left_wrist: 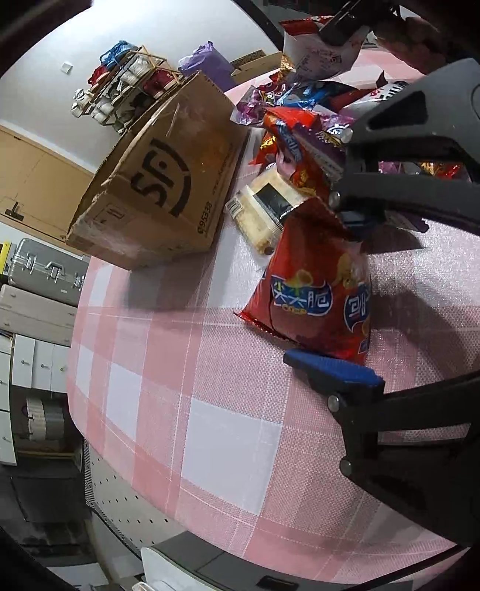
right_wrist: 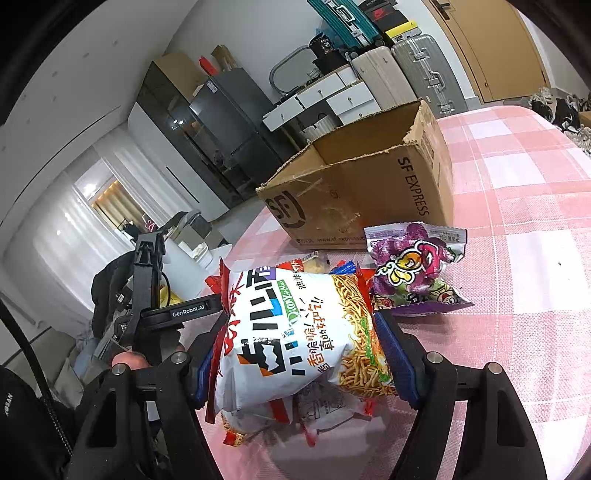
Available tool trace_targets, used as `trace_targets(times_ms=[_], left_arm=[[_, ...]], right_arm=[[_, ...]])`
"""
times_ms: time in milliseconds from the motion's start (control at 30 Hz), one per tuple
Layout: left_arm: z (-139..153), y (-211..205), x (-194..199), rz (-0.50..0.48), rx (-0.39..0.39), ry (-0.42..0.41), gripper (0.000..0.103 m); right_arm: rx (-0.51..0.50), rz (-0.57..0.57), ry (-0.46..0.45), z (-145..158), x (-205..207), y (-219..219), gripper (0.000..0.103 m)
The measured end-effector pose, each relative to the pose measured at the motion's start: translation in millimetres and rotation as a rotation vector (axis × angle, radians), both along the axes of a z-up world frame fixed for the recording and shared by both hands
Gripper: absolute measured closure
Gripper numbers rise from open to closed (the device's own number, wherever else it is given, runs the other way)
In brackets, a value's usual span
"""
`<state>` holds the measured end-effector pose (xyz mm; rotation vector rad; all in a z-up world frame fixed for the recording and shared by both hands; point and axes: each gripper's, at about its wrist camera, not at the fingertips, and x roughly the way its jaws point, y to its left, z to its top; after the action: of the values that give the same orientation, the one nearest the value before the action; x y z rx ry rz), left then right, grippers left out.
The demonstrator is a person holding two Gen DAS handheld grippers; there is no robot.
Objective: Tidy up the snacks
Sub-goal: 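Grasp the red chip bag with the left tool while the right tool lifts the noodle bag, then carry both bags over the cardboard box and open both tools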
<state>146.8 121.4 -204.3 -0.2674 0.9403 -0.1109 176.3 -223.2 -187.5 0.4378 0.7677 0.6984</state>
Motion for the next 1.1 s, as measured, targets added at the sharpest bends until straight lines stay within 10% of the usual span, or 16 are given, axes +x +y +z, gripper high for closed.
trace_targets(times_ms=[567,1100], left_arm=[[15,2,-14,0.007,-0.036,-0.019,0.058],[106,-24,-28,-0.074,0.037,-0.186,0.058]], right_arm=[[-0.016,0.002,-0.054,14,-7,3,0.028],[-0.056,-0.001,-0.120,43,2,7,0.027]])
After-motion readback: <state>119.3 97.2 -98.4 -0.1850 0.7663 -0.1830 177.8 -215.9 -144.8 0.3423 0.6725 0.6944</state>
